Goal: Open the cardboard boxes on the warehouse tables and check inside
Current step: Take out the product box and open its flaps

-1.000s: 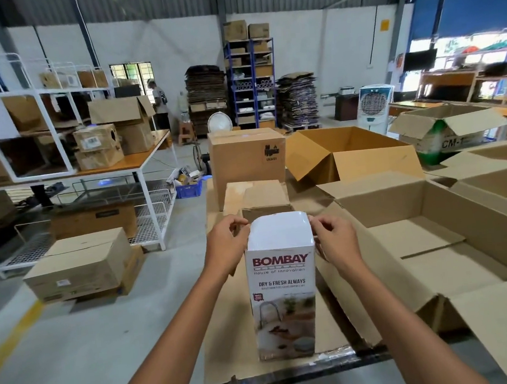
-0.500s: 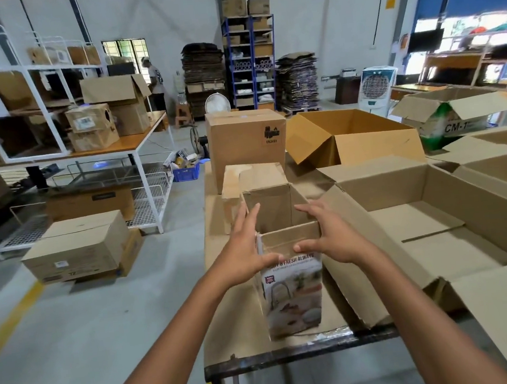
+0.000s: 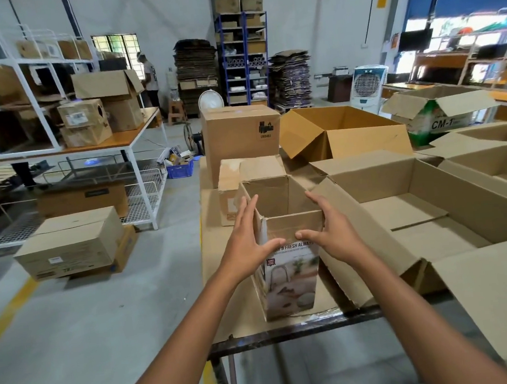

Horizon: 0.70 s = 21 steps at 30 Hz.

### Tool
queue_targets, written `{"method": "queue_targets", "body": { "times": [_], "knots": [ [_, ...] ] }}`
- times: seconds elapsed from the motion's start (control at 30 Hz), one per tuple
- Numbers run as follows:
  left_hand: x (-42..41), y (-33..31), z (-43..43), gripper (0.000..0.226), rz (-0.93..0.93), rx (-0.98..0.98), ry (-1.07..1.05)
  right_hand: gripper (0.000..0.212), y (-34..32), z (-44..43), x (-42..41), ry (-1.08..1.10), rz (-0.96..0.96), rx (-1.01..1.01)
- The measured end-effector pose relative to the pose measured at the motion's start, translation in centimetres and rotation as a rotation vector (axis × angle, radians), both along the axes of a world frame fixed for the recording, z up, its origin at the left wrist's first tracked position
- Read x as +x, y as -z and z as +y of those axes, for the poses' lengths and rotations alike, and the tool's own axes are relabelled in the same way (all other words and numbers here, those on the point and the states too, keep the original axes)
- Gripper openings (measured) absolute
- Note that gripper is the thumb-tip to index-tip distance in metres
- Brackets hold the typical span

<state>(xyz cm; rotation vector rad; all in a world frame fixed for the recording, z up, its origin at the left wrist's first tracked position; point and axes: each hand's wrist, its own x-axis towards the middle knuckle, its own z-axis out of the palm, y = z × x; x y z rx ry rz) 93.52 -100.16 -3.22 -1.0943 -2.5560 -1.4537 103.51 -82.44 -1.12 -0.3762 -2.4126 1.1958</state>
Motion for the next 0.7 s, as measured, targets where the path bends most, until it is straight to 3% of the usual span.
{"method": "queue_targets", "body": {
  "times": [0.47, 0.7],
  "knots": [
    [4.9, -4.0, -2.7, 0.089, 0.187, -0.066, -0.086, 0.082, -2.6, -1.0, 6.7, 0.144, 0.016, 0.239],
    [12.3, -3.7, -6.7, 0.081, 0.253, -0.021, -0.204, 0.077, -1.0, -4.7, 12.3, 0.112, 0.196, 0.112]
  ]
}}
